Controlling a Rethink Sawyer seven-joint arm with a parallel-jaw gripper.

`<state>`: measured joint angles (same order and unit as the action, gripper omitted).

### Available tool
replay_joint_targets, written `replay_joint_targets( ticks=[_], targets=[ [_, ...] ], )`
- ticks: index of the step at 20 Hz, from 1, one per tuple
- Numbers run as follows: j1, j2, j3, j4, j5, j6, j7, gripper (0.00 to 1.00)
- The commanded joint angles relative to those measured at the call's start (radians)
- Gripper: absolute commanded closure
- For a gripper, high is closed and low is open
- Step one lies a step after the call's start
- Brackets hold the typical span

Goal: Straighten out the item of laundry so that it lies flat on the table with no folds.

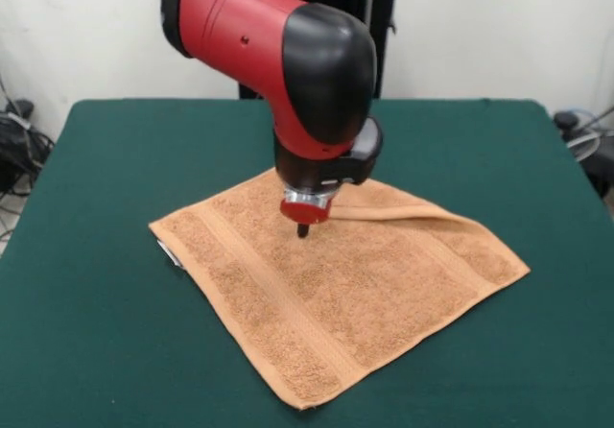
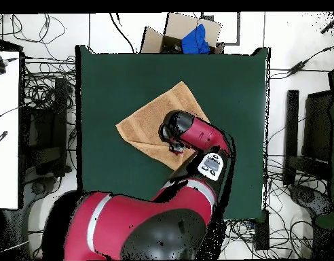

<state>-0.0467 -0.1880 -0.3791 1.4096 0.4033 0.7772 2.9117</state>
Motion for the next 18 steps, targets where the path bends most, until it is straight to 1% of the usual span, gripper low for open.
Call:
replay_joint_targets(
  ticks=[1, 11, 15, 18],
  targets=[
    [-0.02, -0.029, 0.179, 0.15, -0.061, -0.037, -0.115, 0.0],
    [-0.037, -0.057, 0.218, 0.171, -0.085, -0.028, -0.08, 0.0],
    [-0.062, -0.066, 0.24, 0.195, -0.091, -0.042, -0.096, 0.0],
    [-0.089, -0.082, 0.247, 0.213, -0.124, -0.026, -0.135, 0.0]
  ],
)
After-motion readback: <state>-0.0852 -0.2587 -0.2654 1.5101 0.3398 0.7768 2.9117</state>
